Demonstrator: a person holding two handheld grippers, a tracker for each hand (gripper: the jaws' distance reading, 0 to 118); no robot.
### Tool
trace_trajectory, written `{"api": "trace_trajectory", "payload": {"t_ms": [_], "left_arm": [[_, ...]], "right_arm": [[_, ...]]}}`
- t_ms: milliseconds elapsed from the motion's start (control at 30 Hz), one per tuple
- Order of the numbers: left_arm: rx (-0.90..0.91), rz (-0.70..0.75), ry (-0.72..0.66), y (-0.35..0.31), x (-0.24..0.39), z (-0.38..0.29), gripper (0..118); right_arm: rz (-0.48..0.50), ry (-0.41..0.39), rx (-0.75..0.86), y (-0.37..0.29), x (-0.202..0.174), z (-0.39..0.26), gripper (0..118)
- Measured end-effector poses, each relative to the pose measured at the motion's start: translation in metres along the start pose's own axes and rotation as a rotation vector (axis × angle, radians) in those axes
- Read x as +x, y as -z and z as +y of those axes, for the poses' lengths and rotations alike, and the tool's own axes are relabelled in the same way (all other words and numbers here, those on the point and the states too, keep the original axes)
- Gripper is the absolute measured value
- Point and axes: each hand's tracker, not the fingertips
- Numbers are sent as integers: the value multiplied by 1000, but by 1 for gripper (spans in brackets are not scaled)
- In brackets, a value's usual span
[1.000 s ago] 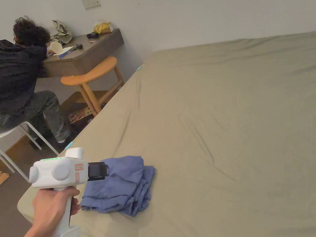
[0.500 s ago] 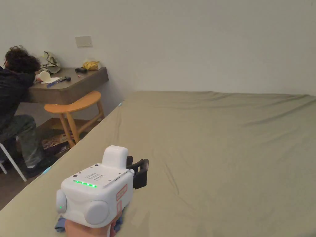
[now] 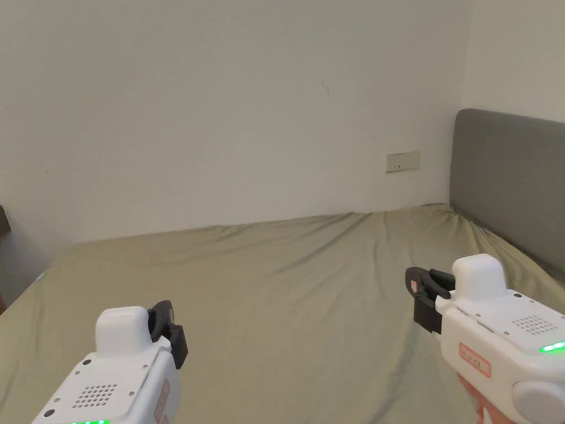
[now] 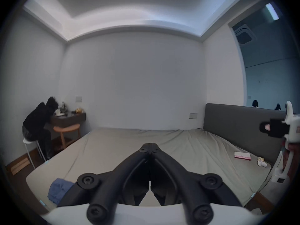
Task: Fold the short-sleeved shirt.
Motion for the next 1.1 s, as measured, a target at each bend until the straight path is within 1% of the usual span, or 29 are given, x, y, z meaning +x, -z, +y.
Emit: {"api": "trace_trajectory", "payload": {"t_ms": [100,133,167,200,233,267,300,333,367,400,433,500,567,633,700,733,767,800,833,867,900,933,967,1033,1100], "left_arm": [[-44,-41,-9,8,6,-7,0],[-52,-54,-11,9,7,-13,0],[-58,-33,-2,9,9,-19,0],[-93,11,26,10,9,-26,0],[-81,53,54,6,8,-36,0],[-61,83,45,4,7,-43,0],[-72,90,8,4,2,-51,0],[-99,71,-75,6,-4,-60,0],[-121,74,-124,9,-7,-65,0],[-134,83,-146,10,-9,-69,0],[-123,85,-108,8,-11,-70,0],[-106,109,-121,3,-14,-68,0],[-102,84,-127,3,-18,-67,0],[-113,90,-96,5,-16,-65,0],[-116,89,-100,6,-15,-65,0],[-116,87,-99,5,-13,-64,1],[-112,92,-92,5,-11,-64,7],[-103,95,-87,4,-9,-65,26],[-102,95,-81,5,-9,-65,57],[-107,97,-80,6,-8,-65,91],[-104,111,-82,6,-6,-66,118],[-98,121,-80,3,-5,-69,117],[-74,124,-59,4,-3,-66,118],[-67,127,-41,4,2,-62,118],[-63,58,-39,5,4,-60,118]], "right_arm": [[-26,-41,37,11,-13,-5,0],[-62,-109,47,13,-19,-13,0],[-83,-152,32,15,-22,-21,0],[-97,-166,6,16,-24,-31,0],[-90,-165,24,16,-27,-44,0],[-88,-159,23,15,-27,-52,0],[-108,-141,4,15,-28,-57,0],[-135,-99,-16,14,-28,-62,0],[-140,-60,3,11,-29,-66,0],[-95,-31,17,9,-28,-69,0],[-96,-56,15,7,-29,-72,0],[-110,-78,24,1,-34,-73,0],[-99,-76,33,-1,-33,-75,0],[-96,-79,37,0,-34,-75,0],[-94,-94,36,1,-35,-75,0],[-98,-101,37,1,-36,-76,0],[-102,-111,40,0,-38,-74,0],[-107,-115,46,-1,-39,-74,5],[-117,-120,54,-2,-40,-75,22],[-122,-127,59,-1,-41,-76,51],[-145,-138,45,1,-40,-76,94],[-136,-134,39,3,-40,-77,109],[-131,-132,44,2,-40,-79,115],[-124,-136,66,0,-41,-82,115],[-139,-135,66,2,-43,-80,116]]}}
